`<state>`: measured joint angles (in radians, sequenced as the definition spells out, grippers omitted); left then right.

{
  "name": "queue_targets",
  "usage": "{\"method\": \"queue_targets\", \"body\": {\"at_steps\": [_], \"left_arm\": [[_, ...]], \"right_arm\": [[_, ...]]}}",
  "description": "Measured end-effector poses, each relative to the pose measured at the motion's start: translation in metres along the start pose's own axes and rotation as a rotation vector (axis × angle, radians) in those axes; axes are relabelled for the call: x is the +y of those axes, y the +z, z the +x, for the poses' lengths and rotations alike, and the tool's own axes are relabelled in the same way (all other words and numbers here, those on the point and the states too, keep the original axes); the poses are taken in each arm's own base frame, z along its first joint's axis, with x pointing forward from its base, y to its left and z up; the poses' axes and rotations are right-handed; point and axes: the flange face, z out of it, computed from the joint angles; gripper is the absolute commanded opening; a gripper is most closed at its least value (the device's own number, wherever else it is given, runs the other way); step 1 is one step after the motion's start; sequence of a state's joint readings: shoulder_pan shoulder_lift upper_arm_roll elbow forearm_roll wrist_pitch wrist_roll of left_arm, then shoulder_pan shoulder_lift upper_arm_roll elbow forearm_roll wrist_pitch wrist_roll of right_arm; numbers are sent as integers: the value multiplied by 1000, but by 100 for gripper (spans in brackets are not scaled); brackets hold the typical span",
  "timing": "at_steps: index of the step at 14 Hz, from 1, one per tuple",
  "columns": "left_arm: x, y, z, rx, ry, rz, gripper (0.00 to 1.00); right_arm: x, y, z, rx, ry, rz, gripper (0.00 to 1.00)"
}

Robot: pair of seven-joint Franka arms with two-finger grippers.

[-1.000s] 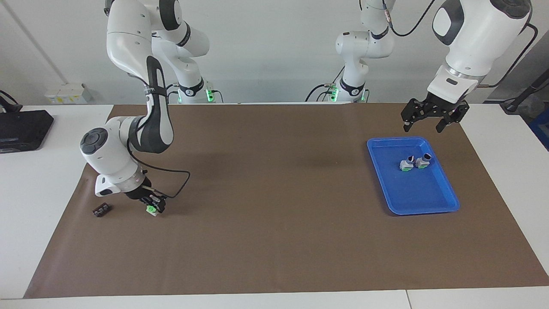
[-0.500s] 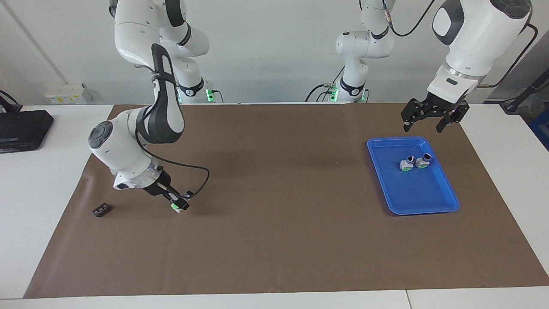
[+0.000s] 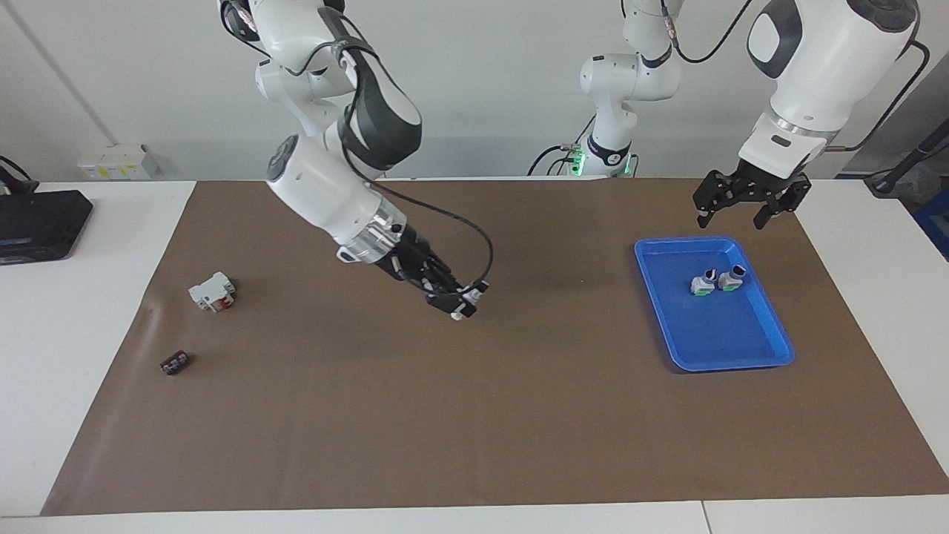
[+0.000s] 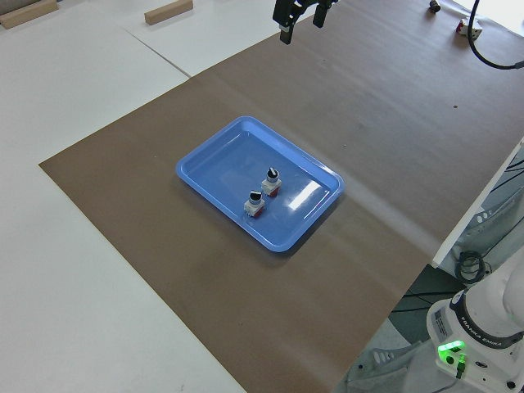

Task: Turn and place switch with both arms
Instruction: 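Carry the switch toward the tray while the left gripper reaches out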

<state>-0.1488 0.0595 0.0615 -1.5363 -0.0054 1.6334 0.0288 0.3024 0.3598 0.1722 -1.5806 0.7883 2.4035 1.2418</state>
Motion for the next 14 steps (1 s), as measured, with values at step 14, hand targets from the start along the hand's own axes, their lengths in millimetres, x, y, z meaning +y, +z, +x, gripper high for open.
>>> {"method": "queue_targets", "body": {"at_steps": [14], "left_arm": [[20,7,-8,-36,35,-5,100]], "right_arm": [[17,34,-73,-59,279,73,0]]}}
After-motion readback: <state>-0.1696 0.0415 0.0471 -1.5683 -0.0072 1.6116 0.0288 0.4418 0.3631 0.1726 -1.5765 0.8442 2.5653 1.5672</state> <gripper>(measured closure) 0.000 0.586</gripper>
